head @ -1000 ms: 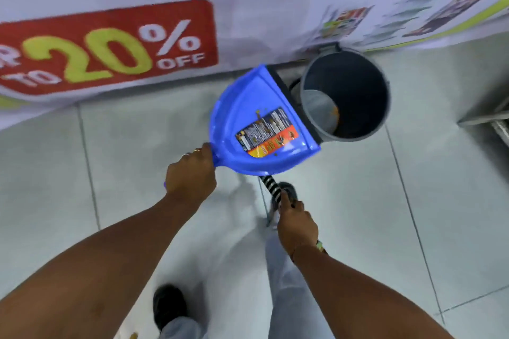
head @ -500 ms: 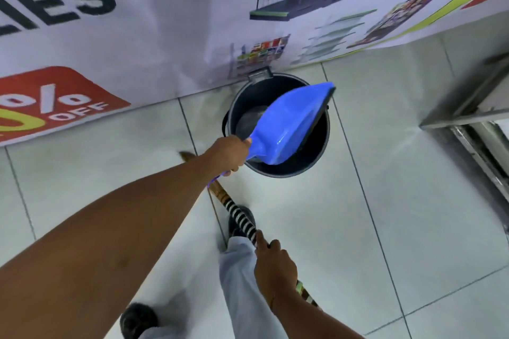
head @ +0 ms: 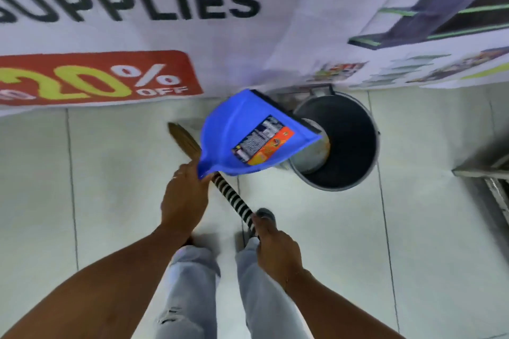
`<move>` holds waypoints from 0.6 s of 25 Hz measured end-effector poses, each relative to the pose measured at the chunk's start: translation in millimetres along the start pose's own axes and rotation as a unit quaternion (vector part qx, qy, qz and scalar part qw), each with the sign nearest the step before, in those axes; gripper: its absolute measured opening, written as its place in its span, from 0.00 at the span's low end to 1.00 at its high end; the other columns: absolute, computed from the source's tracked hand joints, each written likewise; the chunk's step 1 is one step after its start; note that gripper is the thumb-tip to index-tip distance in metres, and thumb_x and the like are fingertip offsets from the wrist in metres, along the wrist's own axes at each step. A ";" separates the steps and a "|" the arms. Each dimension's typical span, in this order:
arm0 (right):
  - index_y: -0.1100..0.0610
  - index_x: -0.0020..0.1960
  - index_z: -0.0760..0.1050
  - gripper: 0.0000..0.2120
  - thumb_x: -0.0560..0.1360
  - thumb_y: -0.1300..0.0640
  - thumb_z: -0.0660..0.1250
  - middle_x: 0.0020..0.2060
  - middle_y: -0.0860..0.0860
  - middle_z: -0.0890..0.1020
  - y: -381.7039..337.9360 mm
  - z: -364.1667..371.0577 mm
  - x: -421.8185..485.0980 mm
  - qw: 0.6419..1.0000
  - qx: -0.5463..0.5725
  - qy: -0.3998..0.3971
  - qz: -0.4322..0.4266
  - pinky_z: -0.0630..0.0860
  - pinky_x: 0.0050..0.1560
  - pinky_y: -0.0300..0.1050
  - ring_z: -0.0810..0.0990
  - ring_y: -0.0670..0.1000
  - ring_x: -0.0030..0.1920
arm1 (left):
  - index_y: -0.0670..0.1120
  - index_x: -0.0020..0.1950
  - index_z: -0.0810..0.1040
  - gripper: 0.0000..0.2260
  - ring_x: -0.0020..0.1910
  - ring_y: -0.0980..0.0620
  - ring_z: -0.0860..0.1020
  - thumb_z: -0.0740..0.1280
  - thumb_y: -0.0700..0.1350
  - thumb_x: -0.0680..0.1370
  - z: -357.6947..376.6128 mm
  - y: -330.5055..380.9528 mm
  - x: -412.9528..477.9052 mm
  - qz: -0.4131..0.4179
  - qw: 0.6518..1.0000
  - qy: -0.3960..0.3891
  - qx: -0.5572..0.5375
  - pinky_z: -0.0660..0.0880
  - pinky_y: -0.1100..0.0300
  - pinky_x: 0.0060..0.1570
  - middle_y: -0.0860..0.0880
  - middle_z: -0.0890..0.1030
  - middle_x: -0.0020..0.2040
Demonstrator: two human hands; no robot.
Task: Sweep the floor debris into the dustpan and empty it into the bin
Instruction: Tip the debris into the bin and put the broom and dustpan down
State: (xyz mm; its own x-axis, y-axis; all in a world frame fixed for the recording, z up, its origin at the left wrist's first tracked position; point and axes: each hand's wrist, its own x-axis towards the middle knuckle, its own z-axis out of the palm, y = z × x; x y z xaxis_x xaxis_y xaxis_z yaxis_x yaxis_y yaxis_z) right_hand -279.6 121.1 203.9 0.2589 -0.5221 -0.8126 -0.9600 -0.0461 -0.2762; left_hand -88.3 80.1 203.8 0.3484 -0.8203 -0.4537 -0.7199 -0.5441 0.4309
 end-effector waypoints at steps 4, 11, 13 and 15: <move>0.57 0.71 0.65 0.24 0.75 0.59 0.60 0.61 0.57 0.77 -70.8 -10.3 41.2 0.997 -0.052 -0.056 0.010 0.75 0.56 0.49 0.78 0.59 0.58 | 0.34 0.59 0.70 0.17 0.49 0.30 0.76 0.61 0.47 0.79 -48.6 -123.0 -21.6 -0.170 0.981 0.088 0.027 0.74 0.40 0.47 0.30 0.76 0.51; 0.54 0.61 0.76 0.18 0.72 0.59 0.66 0.55 0.57 0.83 -178.4 -37.3 204.2 0.991 -0.124 -0.003 -0.054 0.76 0.54 0.47 0.80 0.59 0.56 | 0.31 0.59 0.69 0.16 0.45 0.28 0.76 0.63 0.42 0.78 -45.7 -256.2 -35.8 -0.328 0.936 0.114 0.060 0.74 0.37 0.46 0.28 0.75 0.49; 0.52 0.61 0.78 0.18 0.72 0.57 0.68 0.56 0.56 0.83 -197.4 -35.1 281.4 0.988 -0.134 0.001 -0.073 0.76 0.56 0.46 0.80 0.58 0.57 | 0.31 0.59 0.69 0.16 0.45 0.28 0.76 0.63 0.42 0.77 -8.9 -272.6 -25.3 -0.354 0.927 0.115 0.041 0.75 0.36 0.46 0.28 0.75 0.49; 0.51 0.62 0.78 0.18 0.72 0.58 0.67 0.57 0.57 0.83 -207.6 -32.6 352.4 0.988 -0.132 0.027 -0.077 0.76 0.58 0.47 0.80 0.58 0.58 | 0.33 0.59 0.70 0.16 0.45 0.29 0.77 0.62 0.44 0.77 27.1 -279.4 -5.8 -0.373 0.922 0.106 0.021 0.76 0.38 0.46 0.29 0.76 0.48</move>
State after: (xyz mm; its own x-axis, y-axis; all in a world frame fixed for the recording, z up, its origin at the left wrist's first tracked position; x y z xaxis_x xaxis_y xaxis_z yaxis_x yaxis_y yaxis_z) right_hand 7.4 -81.1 -8.4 0.4048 -0.5365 -0.7405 -0.9060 -0.3452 -0.2452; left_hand 94.6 241.6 64.9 0.8621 -0.2396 -0.4464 -0.2538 -0.9668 0.0289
